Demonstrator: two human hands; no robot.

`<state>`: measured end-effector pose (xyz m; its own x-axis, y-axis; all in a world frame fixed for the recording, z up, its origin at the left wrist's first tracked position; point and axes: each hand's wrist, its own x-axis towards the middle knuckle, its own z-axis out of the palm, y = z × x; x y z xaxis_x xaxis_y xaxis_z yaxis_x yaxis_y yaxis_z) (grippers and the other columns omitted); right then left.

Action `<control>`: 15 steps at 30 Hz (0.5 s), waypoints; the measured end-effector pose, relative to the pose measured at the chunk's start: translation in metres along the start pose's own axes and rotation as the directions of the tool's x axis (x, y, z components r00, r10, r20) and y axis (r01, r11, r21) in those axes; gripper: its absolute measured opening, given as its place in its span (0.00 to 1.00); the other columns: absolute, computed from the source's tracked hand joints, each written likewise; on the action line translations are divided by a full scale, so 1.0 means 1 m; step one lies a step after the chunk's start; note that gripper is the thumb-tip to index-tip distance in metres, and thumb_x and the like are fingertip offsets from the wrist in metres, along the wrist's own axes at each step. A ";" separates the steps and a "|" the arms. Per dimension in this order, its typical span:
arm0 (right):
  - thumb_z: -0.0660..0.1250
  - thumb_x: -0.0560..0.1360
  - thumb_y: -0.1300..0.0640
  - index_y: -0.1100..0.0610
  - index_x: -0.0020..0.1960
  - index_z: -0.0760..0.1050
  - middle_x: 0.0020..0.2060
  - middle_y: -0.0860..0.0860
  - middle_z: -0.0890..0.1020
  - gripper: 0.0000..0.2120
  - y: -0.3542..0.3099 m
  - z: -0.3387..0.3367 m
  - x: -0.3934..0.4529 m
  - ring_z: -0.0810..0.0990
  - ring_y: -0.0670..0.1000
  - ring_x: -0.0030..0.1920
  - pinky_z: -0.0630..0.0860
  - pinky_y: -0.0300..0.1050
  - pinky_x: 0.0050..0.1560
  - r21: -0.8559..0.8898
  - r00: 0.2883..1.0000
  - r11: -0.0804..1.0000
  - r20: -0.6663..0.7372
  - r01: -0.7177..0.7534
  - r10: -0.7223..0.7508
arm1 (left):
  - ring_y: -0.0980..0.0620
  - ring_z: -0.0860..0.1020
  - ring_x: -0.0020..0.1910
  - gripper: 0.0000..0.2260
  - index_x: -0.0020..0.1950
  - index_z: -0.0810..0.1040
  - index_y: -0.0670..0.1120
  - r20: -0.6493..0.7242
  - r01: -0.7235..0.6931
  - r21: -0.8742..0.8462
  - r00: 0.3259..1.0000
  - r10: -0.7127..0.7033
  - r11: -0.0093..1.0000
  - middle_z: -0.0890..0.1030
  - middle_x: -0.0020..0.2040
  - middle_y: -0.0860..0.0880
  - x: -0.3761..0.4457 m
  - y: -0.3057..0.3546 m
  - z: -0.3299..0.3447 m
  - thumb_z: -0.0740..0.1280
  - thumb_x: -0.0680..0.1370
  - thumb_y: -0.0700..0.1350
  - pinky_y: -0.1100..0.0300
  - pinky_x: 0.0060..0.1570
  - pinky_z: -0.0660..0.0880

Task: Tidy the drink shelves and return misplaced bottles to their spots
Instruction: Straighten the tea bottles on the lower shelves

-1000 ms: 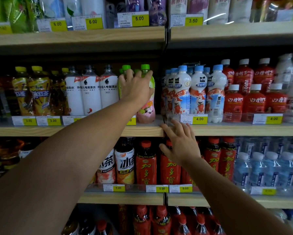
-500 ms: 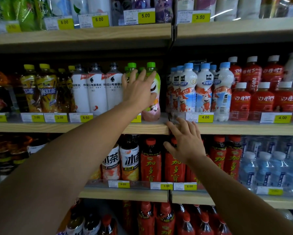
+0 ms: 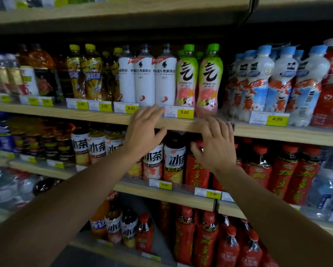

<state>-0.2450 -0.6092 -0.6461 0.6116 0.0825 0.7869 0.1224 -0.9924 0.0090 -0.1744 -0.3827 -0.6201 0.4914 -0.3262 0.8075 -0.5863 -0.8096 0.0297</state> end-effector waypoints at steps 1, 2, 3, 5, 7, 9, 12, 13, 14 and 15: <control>0.61 0.74 0.43 0.57 0.70 0.69 0.69 0.58 0.71 0.29 -0.011 0.006 -0.001 0.66 0.63 0.71 0.56 0.64 0.75 0.020 0.999 0.999 -0.023 0.043 -0.042 | 0.42 0.70 0.70 0.27 0.73 0.72 0.45 0.000 0.018 0.005 1.000 -0.018 1.000 0.74 0.71 0.44 -0.011 -0.010 -0.001 0.60 0.78 0.57 0.45 0.71 0.66; 0.62 0.74 0.44 0.57 0.70 0.70 0.69 0.58 0.72 0.28 -0.023 0.012 -0.002 0.67 0.63 0.70 0.56 0.63 0.75 0.044 0.995 0.995 -0.048 0.089 -0.086 | 0.42 0.71 0.70 0.27 0.72 0.73 0.44 -0.007 0.028 0.015 1.000 -0.028 0.999 0.75 0.70 0.43 -0.022 -0.020 -0.003 0.60 0.78 0.57 0.44 0.70 0.67; 0.63 0.74 0.45 0.57 0.70 0.70 0.68 0.58 0.72 0.27 -0.035 0.018 -0.005 0.67 0.63 0.70 0.56 0.62 0.75 0.070 0.989 0.988 -0.066 0.135 -0.130 | 0.41 0.71 0.69 0.26 0.72 0.74 0.43 -0.007 0.038 0.029 0.999 -0.038 0.999 0.75 0.70 0.43 -0.034 -0.030 -0.006 0.61 0.78 0.56 0.44 0.70 0.67; 0.64 0.75 0.46 0.57 0.70 0.71 0.68 0.58 0.73 0.26 -0.058 0.033 -0.011 0.68 0.62 0.70 0.57 0.62 0.75 0.119 0.979 0.973 -0.073 0.199 -0.192 | 0.41 0.70 0.71 0.26 0.73 0.72 0.44 0.034 0.077 0.056 0.996 -0.079 0.995 0.73 0.72 0.43 -0.058 -0.049 -0.011 0.62 0.78 0.55 0.42 0.70 0.67; 0.63 0.75 0.45 0.58 0.69 0.72 0.68 0.58 0.72 0.26 -0.079 0.049 -0.019 0.68 0.62 0.70 0.59 0.62 0.74 0.142 0.975 0.965 -0.021 0.220 -0.219 | 0.41 0.68 0.72 0.27 0.74 0.71 0.45 0.092 0.135 0.088 0.985 -0.143 0.987 0.71 0.74 0.43 -0.083 -0.071 -0.016 0.62 0.78 0.56 0.42 0.71 0.65; 0.62 0.75 0.45 0.58 0.69 0.71 0.67 0.59 0.72 0.27 -0.098 0.064 -0.027 0.68 0.63 0.69 0.61 0.63 0.73 0.167 0.972 0.962 0.047 0.218 -0.228 | 0.42 0.68 0.73 0.28 0.75 0.70 0.46 0.138 0.172 0.122 0.972 -0.188 0.978 0.70 0.74 0.43 -0.107 -0.094 -0.021 0.59 0.79 0.58 0.43 0.71 0.65; 0.64 0.74 0.46 0.58 0.70 0.70 0.68 0.58 0.72 0.27 -0.125 0.085 -0.038 0.67 0.62 0.68 0.65 0.63 0.71 0.197 0.964 0.962 0.152 0.188 -0.219 | 0.43 0.67 0.74 0.28 0.76 0.69 0.47 0.174 0.231 0.128 0.952 -0.251 0.965 0.70 0.75 0.45 -0.144 -0.127 -0.024 0.59 0.79 0.58 0.45 0.73 0.64; 0.64 0.74 0.45 0.57 0.70 0.69 0.68 0.58 0.71 0.28 -0.134 0.092 -0.041 0.67 0.62 0.68 0.65 0.62 0.71 0.193 0.958 0.966 0.196 0.172 -0.210 | 0.43 0.67 0.74 0.28 0.76 0.69 0.47 0.188 0.257 0.126 0.942 -0.278 0.958 0.69 0.75 0.45 -0.156 -0.138 -0.024 0.60 0.79 0.58 0.45 0.73 0.64; 0.64 0.75 0.45 0.56 0.71 0.69 0.69 0.57 0.70 0.28 -0.143 0.098 -0.044 0.66 0.62 0.68 0.65 0.61 0.70 0.190 0.951 0.969 0.233 0.158 -0.201 | 0.43 0.67 0.74 0.28 0.75 0.69 0.47 0.200 0.268 0.127 0.936 -0.290 0.955 0.70 0.75 0.45 -0.168 -0.149 -0.023 0.60 0.79 0.59 0.45 0.72 0.65; 0.65 0.75 0.44 0.56 0.71 0.68 0.69 0.57 0.69 0.28 -0.152 0.104 -0.047 0.66 0.62 0.69 0.65 0.60 0.70 0.187 0.945 0.971 0.264 0.148 -0.195 | 0.43 0.67 0.73 0.28 0.75 0.70 0.47 0.210 0.264 0.129 0.935 -0.286 0.956 0.70 0.74 0.45 -0.178 -0.160 -0.023 0.60 0.79 0.59 0.44 0.71 0.66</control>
<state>-0.2109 -0.4533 -0.7492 0.7599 0.2957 0.5789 0.3560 -0.9344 0.0100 -0.1828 -0.1837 -0.7552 0.7628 -0.1757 0.6223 -0.3478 -0.9228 0.1658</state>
